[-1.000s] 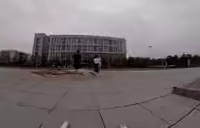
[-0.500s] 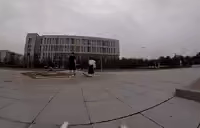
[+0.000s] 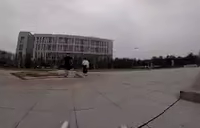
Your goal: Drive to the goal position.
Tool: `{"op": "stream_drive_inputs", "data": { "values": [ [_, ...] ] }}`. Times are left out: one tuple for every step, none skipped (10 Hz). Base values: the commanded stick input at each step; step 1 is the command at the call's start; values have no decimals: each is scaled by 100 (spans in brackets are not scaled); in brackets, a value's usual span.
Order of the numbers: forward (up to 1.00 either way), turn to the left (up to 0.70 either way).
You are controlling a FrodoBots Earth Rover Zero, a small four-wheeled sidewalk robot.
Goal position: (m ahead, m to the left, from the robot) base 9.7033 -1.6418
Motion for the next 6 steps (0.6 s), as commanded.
{"op": "stream_drive_inputs", "data": {
  "values": [
    [70, 0],
    [70, -15],
    [70, -34],
    [70, -29],
    [70, -13],
    [70, 0]
  ]
}}
